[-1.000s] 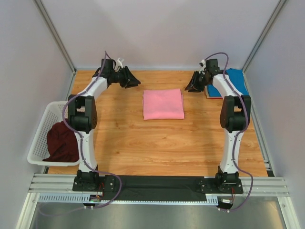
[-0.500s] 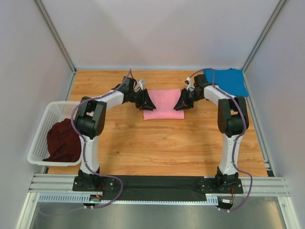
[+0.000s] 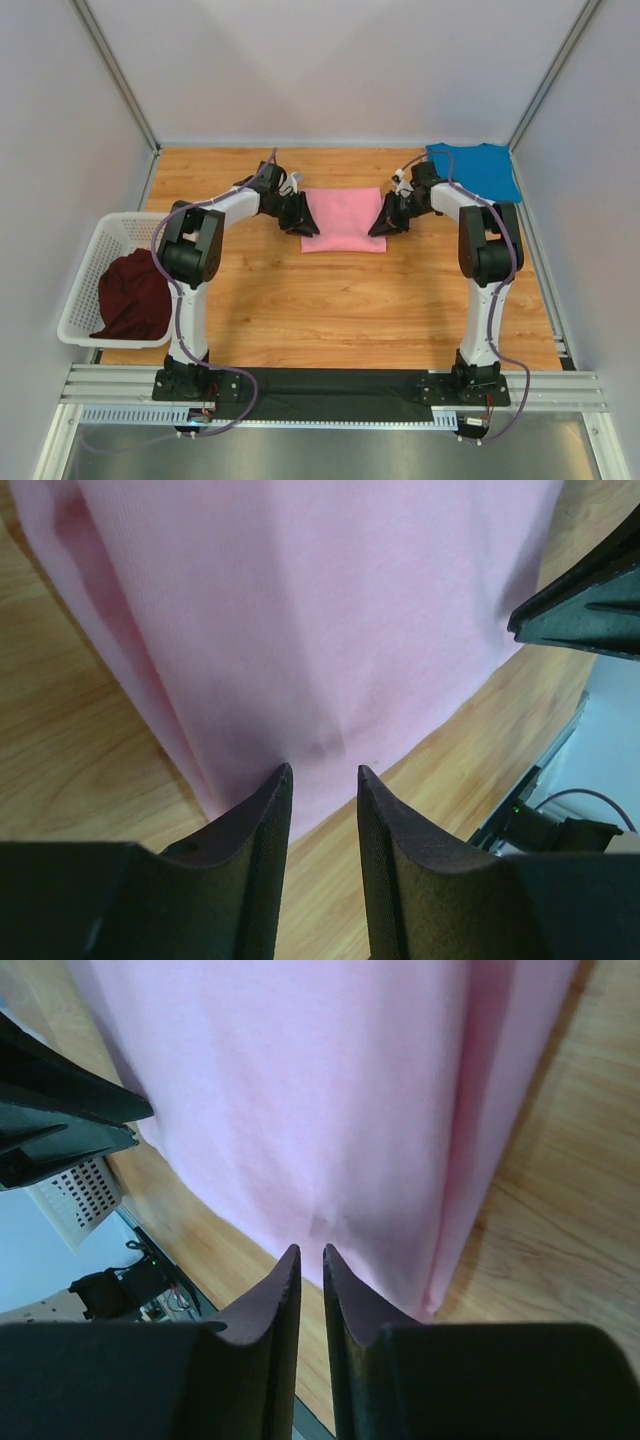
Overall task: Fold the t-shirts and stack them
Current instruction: Fold the tshirt
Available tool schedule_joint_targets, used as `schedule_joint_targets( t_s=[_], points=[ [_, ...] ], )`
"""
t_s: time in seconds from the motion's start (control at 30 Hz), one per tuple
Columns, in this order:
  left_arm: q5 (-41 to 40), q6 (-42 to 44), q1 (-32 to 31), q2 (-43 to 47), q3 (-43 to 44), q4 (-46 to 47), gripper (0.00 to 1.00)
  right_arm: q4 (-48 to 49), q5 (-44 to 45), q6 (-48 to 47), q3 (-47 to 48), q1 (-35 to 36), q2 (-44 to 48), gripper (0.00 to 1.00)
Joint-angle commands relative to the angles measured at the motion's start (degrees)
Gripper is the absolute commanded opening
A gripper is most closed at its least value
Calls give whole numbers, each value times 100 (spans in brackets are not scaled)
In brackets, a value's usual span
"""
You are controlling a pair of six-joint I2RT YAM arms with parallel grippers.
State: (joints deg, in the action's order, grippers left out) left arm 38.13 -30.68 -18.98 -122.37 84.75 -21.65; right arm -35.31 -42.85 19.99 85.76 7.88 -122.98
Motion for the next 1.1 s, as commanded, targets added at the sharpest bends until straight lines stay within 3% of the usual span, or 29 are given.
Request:
schedule_joint_targets(
  t_s=[0.0,0.27,0.47,0.77,1.07],
  points=[
    [1,106,-9,485,393,-252,40,68,-74,128,284,178,450,14],
    [-517,-26,35,653,543,-867,41,735,-733,804,328,749,284,2],
    [-710,-316,237,898,-37,-630,41,1720,-971,1359,-190,882,47,0],
    [-684,-237,325,1144,-178,-577,42,1484,-936,1078,-86,864,-516,0],
    [-184,-263,18,1137,120,-253,42,921,-734,840,73,856,186,0]
  ],
)
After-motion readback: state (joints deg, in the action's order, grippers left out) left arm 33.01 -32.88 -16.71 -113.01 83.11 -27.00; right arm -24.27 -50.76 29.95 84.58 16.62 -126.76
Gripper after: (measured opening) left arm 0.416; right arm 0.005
